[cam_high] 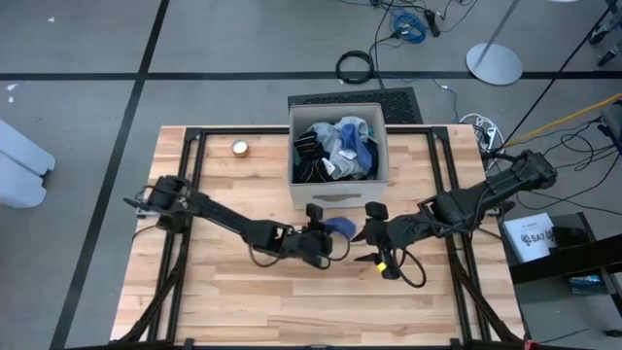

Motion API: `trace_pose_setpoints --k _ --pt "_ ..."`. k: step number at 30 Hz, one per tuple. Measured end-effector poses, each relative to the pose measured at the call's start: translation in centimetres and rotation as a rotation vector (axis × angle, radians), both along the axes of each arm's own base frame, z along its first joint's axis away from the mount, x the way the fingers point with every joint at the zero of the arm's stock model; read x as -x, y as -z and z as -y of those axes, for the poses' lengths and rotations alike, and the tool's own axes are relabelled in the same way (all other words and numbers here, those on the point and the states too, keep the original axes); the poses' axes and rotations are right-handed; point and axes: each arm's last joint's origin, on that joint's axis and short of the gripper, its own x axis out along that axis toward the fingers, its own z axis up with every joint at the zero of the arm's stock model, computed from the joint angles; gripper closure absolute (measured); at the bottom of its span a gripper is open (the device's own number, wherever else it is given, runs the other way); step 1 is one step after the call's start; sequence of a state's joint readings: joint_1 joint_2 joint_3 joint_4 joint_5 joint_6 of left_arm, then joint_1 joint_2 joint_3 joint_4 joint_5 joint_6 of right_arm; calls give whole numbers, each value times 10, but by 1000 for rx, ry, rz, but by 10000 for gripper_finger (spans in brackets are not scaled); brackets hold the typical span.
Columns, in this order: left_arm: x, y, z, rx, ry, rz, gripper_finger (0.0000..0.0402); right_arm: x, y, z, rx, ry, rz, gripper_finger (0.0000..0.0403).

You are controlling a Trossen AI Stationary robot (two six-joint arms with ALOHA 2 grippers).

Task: Sort clothes
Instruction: Put the purple sock into the laundry organizer

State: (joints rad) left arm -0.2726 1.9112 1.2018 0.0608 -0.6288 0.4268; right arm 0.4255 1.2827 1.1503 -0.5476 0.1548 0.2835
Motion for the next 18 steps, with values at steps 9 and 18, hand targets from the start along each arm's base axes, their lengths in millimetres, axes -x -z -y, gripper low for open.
trace_pose_setpoints --k 9,18 --pt "37 -76 19 2 7 148 397 -2 -2 0 0 42 33 188" --pt "61 -121 19 126 16 293 397 -17 -11 3 114 159 223 188"
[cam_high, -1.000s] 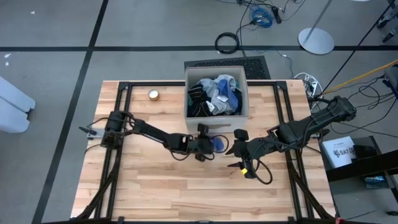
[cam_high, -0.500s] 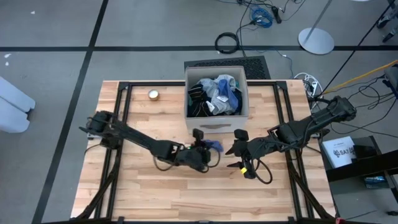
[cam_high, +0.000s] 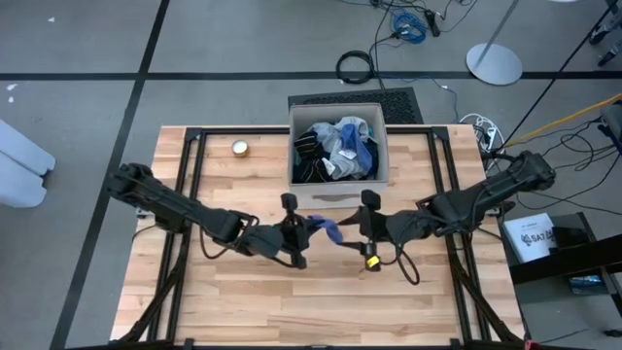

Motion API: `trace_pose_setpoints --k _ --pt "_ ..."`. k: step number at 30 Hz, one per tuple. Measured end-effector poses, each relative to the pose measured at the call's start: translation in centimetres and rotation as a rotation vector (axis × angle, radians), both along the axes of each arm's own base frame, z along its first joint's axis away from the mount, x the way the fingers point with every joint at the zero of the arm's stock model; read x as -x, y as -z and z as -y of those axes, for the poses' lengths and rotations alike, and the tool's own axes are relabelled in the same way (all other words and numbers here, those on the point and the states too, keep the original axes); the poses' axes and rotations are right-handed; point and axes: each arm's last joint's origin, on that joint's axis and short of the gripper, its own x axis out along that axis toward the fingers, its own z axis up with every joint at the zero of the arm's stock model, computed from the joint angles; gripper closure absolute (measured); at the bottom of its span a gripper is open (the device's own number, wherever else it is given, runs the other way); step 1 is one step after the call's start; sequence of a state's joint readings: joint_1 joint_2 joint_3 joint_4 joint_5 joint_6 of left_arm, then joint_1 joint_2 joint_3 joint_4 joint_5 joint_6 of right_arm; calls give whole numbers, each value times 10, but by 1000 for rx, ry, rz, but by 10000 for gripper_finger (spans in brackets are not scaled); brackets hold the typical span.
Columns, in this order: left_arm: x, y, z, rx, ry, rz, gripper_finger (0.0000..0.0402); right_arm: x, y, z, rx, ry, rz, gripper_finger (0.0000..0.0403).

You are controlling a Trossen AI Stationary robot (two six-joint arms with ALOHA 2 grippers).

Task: Sort clothes
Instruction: Put the purple sock into the laundry organizer

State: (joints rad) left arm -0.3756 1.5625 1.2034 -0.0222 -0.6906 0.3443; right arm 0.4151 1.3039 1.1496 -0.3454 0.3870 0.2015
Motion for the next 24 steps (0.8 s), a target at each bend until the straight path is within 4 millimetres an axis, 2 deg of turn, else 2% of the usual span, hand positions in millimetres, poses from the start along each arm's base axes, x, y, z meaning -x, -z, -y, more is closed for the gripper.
trace_pose_setpoints --k 8,19,24 --pt "3 -3 4 6 18 11 397 -15 5 7 50 79 30 188" --pt "3 -3 6 5 24 10 397 -43 34 19 81 140 -54 189" --pt "4 0 5 -6 24 -16 397 -45 37 21 86 141 -67 220"
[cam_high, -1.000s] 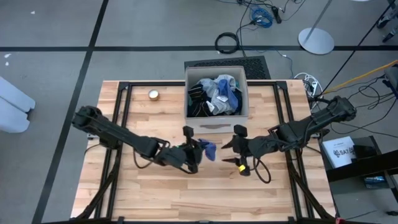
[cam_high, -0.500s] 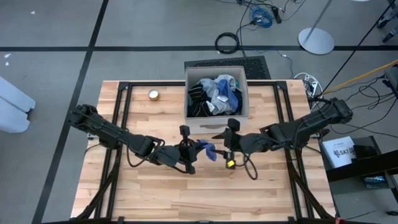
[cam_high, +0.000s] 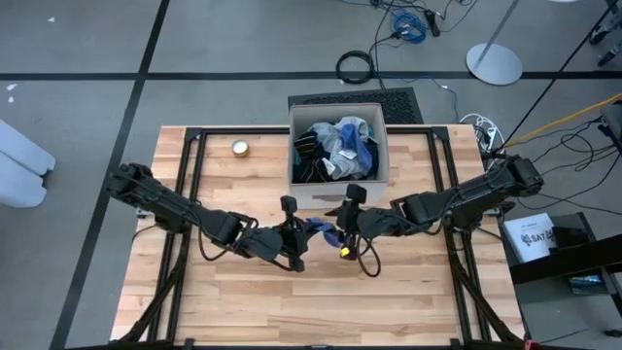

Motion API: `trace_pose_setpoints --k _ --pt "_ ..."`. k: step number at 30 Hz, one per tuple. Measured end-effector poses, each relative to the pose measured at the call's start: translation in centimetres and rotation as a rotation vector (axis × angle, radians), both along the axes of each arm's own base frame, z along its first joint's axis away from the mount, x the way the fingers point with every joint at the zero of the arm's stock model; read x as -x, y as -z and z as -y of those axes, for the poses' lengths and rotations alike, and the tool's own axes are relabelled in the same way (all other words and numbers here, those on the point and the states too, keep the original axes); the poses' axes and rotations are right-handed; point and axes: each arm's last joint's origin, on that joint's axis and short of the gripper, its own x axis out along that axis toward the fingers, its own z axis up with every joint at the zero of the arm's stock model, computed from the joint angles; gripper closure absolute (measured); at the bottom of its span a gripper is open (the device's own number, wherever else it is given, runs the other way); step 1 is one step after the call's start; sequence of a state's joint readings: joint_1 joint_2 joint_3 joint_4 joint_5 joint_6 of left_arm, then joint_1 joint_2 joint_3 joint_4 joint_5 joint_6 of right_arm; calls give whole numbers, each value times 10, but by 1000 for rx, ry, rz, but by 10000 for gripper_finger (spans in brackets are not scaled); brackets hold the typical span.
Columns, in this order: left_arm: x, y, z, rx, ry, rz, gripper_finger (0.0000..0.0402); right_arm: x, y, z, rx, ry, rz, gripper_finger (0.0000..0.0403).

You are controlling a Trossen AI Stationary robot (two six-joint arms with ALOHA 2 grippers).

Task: Sort clothes
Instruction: Put the purple sock into the laundry organizer

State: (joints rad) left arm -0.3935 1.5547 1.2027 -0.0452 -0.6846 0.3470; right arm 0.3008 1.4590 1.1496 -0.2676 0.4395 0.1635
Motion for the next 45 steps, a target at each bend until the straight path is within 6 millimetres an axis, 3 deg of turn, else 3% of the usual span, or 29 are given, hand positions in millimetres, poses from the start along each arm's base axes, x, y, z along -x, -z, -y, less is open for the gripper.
trace_pose_setpoints --k 8,12,16,19,26,30,35,39,45 --pt "0 1 0 -8 -8 -9 353 1 0 0 35 -19 -11 388" --pt "2 1 0 -29 -50 -9 331 1 0 0 39 -21 -14 398" --pt "11 -2 4 -108 -201 11 312 5 -2 2 37 -13 -33 400" --pt "30 -11 6 -106 -215 -13 307 14 -8 4 19 5 -39 401" --pt "86 -15 -7 124 -123 -71 307 30 -32 14 32 5 48 402" --pt "117 -1 -20 184 -126 -41 307 33 -55 40 107 38 170 402" --pt "145 20 -38 213 -119 21 307 36 -75 88 93 113 301 403" --pt "157 25 -46 263 -83 56 307 38 -78 130 62 172 332 403" --pt "160 18 -49 315 -52 104 307 43 -69 185 34 317 316 403"
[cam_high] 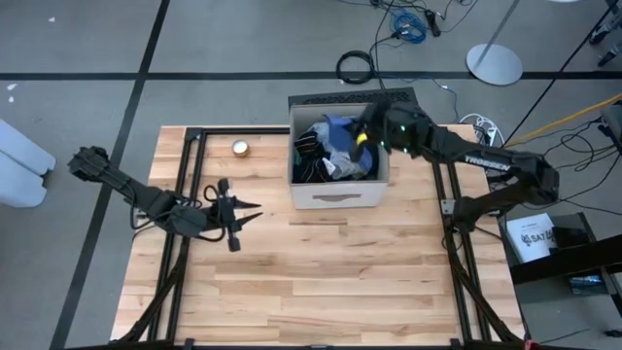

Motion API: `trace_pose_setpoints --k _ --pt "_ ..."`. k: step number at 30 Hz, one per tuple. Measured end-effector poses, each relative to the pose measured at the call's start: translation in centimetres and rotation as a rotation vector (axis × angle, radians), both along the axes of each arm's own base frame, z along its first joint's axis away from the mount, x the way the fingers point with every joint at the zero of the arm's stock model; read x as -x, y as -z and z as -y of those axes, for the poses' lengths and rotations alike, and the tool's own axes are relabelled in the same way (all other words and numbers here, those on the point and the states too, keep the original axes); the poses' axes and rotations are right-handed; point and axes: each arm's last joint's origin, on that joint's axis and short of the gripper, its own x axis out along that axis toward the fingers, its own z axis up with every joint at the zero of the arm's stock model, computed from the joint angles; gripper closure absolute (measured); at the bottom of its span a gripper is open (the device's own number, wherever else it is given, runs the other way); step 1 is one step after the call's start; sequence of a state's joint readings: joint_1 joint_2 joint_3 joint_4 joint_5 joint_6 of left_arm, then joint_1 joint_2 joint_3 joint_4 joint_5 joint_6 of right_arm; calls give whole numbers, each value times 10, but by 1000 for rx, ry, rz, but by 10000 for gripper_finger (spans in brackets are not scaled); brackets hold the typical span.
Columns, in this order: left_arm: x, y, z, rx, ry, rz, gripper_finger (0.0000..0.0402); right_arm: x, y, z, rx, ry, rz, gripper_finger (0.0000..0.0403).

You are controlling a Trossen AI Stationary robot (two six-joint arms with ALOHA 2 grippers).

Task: Sort clothes
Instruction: Put the purple sock into the laundry organizer

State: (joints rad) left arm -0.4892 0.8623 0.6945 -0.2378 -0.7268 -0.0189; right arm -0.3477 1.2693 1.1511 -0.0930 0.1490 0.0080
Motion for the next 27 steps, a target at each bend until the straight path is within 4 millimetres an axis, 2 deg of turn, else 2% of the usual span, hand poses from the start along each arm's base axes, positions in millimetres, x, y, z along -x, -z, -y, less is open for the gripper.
trace_pose_setpoints --k 5,12,20,23,27 --pt "0 0 1 11 31 -8 307 -3 19 35 -94 48 -35 403" --pt "0 1 1 15 38 -9 307 -27 71 72 -229 93 -144 403" --pt "0 1 1 16 39 -11 307 -50 132 85 -342 115 -310 403" --pt "-1 1 2 29 74 -19 307 -53 141 84 -360 117 -346 403" --pt "-1 3 4 41 117 -35 307 -53 142 82 -366 112 -361 401"
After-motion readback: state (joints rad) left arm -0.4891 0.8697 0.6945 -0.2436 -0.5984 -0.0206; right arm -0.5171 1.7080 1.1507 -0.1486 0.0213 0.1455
